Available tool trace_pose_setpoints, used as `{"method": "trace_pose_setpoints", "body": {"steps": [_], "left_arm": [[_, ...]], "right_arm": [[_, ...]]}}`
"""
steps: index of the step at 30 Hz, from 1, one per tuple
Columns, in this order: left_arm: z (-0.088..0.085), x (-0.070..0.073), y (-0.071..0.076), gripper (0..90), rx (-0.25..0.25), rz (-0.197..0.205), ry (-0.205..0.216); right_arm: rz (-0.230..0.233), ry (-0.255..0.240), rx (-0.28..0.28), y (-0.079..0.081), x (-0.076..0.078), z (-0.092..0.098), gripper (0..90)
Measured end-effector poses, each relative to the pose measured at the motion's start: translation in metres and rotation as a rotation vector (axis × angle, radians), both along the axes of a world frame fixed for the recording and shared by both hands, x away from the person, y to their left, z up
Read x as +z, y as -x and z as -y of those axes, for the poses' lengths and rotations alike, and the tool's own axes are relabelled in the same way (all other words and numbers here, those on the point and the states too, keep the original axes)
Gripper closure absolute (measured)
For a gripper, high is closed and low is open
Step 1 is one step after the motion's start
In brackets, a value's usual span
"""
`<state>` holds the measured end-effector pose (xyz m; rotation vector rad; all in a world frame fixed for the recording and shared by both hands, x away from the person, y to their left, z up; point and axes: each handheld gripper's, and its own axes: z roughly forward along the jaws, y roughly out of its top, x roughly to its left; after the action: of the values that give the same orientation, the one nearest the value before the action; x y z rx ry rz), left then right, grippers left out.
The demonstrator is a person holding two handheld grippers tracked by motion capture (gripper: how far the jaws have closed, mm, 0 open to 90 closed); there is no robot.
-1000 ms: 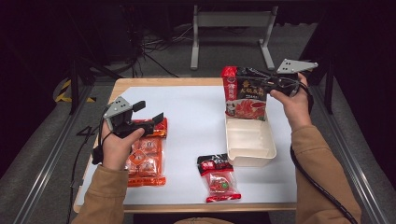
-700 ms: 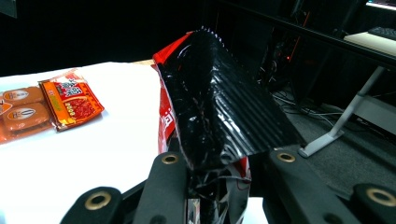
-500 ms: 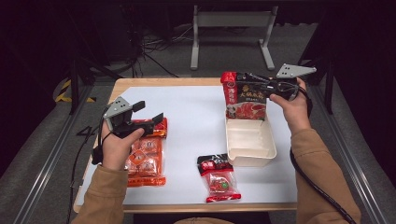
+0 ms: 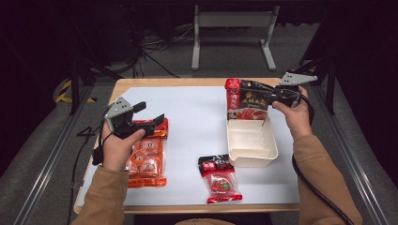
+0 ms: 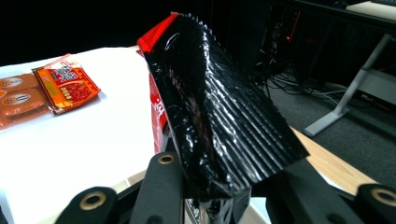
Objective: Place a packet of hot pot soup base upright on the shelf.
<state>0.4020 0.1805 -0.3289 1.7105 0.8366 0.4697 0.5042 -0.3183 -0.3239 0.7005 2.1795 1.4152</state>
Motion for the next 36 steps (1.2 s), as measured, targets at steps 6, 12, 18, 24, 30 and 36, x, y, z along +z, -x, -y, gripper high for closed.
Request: {"method": "trace_pose_setpoints", "body": {"steps": [6, 12, 18, 24, 30, 36], "left_arm": [[0.000, -0.001, 0.001, 13.8, -0.004, -0.009, -0.010], [-0.003, -0.003, 0.001, 13.4, 0.001, -0.013, -0.022], [-0.006, -0.006, 0.000, 12.6, 0.001, -0.024, -0.032], [-0.007, -0.007, -0.001, 12.5, -0.007, -0.023, -0.040], [-0.008, -0.008, -0.001, 12.2, -0.017, -0.026, -0.054], [-0.011, -0.007, 0.002, 11.9, -0.029, -0.019, -0.069]], "right_arm": [[-0.018, 0.008, -0.024, 0.002, -0.004, 0.005, 74.7], [-0.022, 0.011, -0.029, 0.003, -0.005, 0.005, 74.5], [-0.044, 0.004, -0.044, 0.004, -0.003, 0.005, 66.9], [-0.098, -0.080, -0.059, 0.008, -0.002, 0.011, 46.3], [-0.100, -0.103, -0.083, 0.019, 0.004, 0.019, 37.5], [-0.086, -0.093, -0.104, 0.035, 0.012, 0.029, 34.4]]}}
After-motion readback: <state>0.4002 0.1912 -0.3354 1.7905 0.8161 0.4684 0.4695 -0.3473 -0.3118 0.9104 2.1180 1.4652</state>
